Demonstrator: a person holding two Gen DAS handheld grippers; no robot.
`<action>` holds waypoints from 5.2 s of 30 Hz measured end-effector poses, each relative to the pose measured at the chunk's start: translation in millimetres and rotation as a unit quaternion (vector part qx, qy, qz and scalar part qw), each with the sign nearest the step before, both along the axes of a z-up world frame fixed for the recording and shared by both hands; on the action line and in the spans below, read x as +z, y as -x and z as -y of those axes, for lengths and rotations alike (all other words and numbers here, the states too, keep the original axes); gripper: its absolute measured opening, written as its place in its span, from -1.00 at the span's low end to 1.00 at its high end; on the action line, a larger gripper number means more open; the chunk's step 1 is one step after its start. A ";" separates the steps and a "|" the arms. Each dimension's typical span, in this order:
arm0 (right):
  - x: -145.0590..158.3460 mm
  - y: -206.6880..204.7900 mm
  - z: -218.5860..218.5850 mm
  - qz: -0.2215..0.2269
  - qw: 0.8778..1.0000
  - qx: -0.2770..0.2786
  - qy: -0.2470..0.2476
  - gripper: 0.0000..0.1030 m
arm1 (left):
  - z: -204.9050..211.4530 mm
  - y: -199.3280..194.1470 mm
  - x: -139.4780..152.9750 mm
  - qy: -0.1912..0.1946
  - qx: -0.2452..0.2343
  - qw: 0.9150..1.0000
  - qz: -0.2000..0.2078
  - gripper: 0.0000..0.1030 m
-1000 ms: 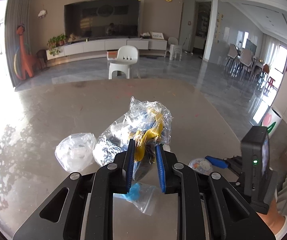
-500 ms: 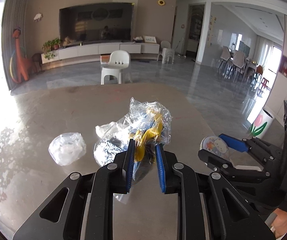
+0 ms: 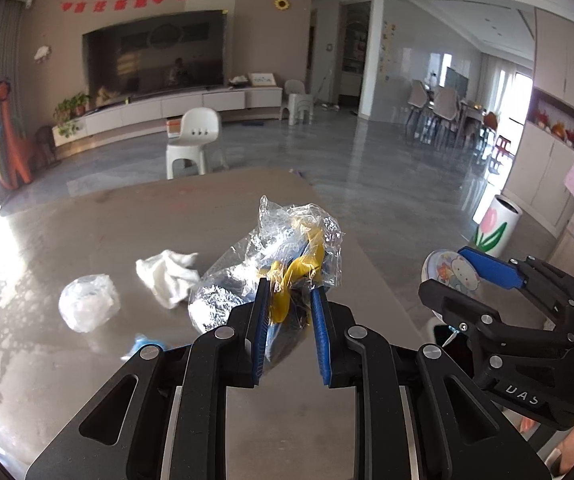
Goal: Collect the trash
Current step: 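Carry the plastic bag and cartoon mirror over the white bin, then open the left tool over the bin while the right tool releases the mirror, then return both tools from the bin to the table, then grasp the clear plastic bag with the left tool while the right tool grasps the white tissue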
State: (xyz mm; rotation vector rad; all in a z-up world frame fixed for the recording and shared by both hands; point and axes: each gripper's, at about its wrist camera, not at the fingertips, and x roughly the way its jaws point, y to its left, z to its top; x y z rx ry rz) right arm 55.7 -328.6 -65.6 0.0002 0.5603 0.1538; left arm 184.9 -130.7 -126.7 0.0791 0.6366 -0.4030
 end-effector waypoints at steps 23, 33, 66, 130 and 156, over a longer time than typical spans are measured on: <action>-23.8 71.8 152.1 0.006 0.985 -0.169 -0.015 0.12 | 188.2 45.1 -36.8 -0.011 -0.176 0.984 -0.039 -0.61; -48.8 86.5 190.8 -0.010 0.978 -0.208 -0.028 0.12 | 240.6 61.5 -61.0 -0.034 -0.223 0.972 -0.058 -0.61; -115.8 73.1 241.5 -0.073 0.965 -0.245 -0.058 0.13 | 280.8 40.2 -99.2 -0.133 -0.171 0.974 -0.059 0.90; -70.6 -109.0 -175.8 -0.041 0.995 0.089 0.032 0.91 | -191.3 -113.7 -75.8 -0.038 0.169 0.983 -0.057 0.90; -92.7 -166.5 -220.7 -0.045 0.993 0.102 0.048 0.91 | -203.3 -143.0 -104.4 -0.017 0.154 0.985 -0.071 -0.45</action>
